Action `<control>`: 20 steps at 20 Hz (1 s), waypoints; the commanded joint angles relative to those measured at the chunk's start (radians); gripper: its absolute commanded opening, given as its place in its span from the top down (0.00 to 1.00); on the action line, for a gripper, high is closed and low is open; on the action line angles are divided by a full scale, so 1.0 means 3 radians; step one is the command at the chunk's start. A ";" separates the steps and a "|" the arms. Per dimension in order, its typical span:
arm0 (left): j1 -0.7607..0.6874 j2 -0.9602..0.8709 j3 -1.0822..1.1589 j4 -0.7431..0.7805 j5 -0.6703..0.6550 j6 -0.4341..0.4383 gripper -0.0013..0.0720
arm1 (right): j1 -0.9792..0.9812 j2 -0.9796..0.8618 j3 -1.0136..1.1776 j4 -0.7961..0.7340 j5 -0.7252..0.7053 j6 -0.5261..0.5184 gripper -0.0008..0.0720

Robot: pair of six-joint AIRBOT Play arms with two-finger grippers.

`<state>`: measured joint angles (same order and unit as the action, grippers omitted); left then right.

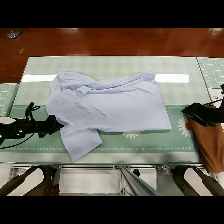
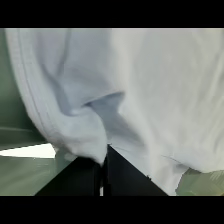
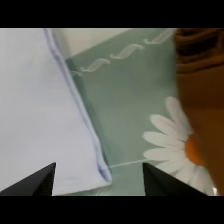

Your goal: Fold the shirts.

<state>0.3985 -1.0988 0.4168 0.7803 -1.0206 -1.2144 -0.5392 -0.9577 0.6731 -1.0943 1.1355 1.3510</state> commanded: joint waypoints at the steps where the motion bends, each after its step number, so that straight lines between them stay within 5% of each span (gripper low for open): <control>1: -0.0034 -0.0023 0.0131 -0.0043 -0.0103 0.0062 0.93 | 0.0000 -0.0005 -0.0154 -0.0605 -0.0052 0.0521 0.14; 7: -0.0038 -0.0024 0.0167 -0.0045 -0.0123 0.0074 0.93 | 0.0004 -0.0496 -0.0354 0.0348 0.0243 0.0011 0.14; 12: -0.0038 -0.0024 0.0167 -0.0045 -0.0121 0.0085 0.93 | 0.0004 -0.0787 -0.0352 0.0626 0.0253 -0.0132 0.14; 20: -0.0042 -0.0024 0.0167 -0.0046 -0.0128 0.0083 0.93 | 0.0525 -0.1085 -0.0315 0.1111 -0.0244 -0.0230 0.14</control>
<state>0.3866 -1.1053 0.4656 0.7670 -1.0576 -1.1889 -0.4526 -1.2526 0.5724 -0.8074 1.1458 1.2900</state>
